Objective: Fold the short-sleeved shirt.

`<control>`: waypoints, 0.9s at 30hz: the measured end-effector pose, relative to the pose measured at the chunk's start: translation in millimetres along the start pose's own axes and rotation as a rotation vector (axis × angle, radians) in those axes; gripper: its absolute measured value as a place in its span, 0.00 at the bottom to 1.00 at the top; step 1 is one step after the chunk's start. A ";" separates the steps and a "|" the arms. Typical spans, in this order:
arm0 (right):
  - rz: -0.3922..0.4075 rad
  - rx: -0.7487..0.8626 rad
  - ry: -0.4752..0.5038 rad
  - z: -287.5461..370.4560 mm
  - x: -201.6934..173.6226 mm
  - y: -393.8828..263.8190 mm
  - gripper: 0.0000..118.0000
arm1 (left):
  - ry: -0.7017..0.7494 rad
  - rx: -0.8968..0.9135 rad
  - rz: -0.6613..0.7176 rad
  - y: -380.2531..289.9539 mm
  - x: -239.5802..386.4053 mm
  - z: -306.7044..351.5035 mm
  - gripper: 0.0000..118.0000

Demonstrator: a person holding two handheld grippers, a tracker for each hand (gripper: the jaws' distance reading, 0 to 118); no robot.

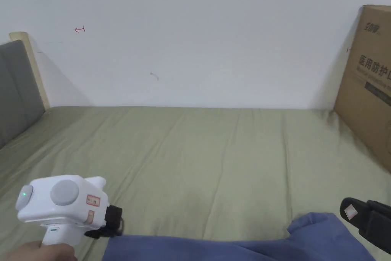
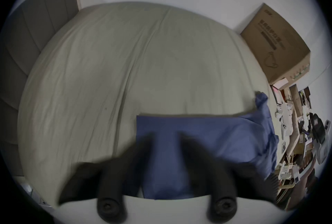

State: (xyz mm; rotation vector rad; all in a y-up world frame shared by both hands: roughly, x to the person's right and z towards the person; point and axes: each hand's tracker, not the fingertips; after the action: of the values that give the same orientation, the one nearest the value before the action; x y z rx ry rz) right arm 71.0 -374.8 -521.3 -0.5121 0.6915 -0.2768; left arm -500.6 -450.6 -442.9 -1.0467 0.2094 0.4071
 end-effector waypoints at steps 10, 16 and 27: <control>-0.149 -0.109 -0.034 -31.2 32.1 -27.6 0.00 | 0.124 -0.121 -0.046 -2.9 -24.8 -99.5 0.93; -0.159 -0.148 -0.071 -35.0 50.2 -29.2 0.00 | 0.184 0.022 -0.210 -24.6 8.1 -66.6 0.33; -0.244 -0.305 -0.210 -108.3 135.7 31.9 0.04 | -0.010 0.226 -0.227 -21.1 32.4 25.4 0.02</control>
State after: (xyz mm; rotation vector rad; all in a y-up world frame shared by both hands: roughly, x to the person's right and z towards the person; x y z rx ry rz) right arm 101.6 -441.5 -681.8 -0.9066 0.4668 -0.3427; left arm -462.9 -430.3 -425.3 -0.8351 0.1223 0.1783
